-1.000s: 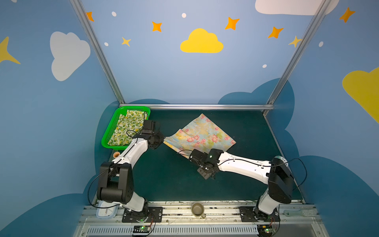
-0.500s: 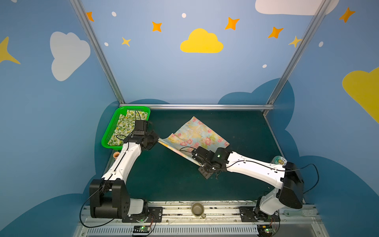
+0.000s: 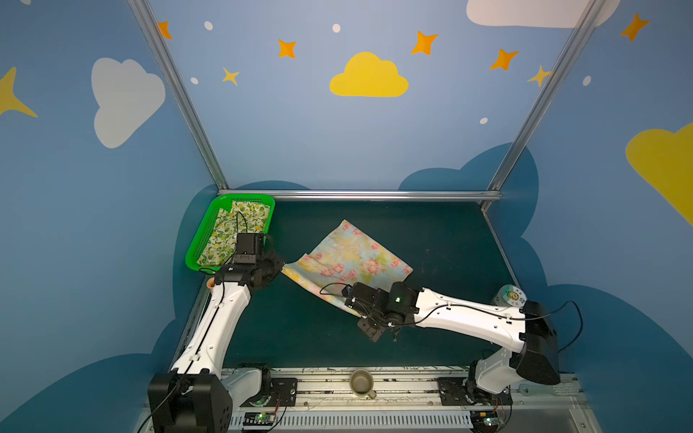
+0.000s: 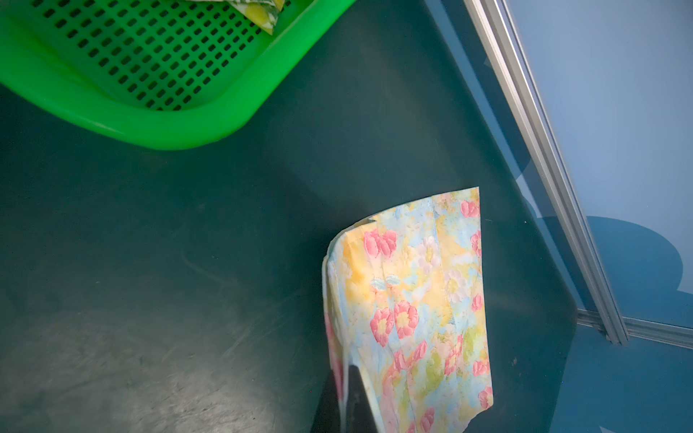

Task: Fold and stack skirts
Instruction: Fold the skirt at the center of the table.

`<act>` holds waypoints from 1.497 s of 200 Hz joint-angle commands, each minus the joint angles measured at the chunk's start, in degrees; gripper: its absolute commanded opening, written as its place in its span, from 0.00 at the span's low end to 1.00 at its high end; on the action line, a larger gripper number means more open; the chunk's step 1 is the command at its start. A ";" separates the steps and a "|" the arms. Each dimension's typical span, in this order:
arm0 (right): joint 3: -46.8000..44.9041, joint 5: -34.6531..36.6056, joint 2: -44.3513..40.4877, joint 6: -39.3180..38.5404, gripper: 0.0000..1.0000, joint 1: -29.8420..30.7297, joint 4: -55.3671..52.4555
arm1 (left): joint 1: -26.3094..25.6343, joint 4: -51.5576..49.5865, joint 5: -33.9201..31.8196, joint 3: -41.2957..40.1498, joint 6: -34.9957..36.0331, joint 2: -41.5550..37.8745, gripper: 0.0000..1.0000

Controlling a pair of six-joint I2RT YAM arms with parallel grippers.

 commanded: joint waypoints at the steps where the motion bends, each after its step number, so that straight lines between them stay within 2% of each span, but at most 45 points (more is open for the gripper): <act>1: 0.78 -0.89 0.34 1.23 0.00 1.96 0.67 | 0.52 -3.39 -2.92 -0.97 0.87 -3.07 0.04; 74: 0.95 -6.04 2.03 2.22 0.00 5.12 5.11 | 1.30 -7.24 -6.27 -1.45 1.88 -9.19 0.04; 120: -0.60 -9.89 0.94 2.18 0.00 3.89 8.56 | 1.28 -5.14 -3.05 1.16 3.21 -6.59 0.04; 187: -7.54 -20.68 -4.40 3.46 0.00 -7.00 15.70 | 1.24 0.61 -2.46 6.50 0.57 2.68 0.04; 258: -10.14 -25.04 -4.86 3.28 0.00 -19.23 16.34 | 0.80 5.80 0.46 14.29 -1.74 17.15 0.04; 299: -9.44 -27.95 -3.26 3.09 0.00 -23.57 16.27 | -0.29 6.42 1.01 20.76 -1.64 25.08 0.04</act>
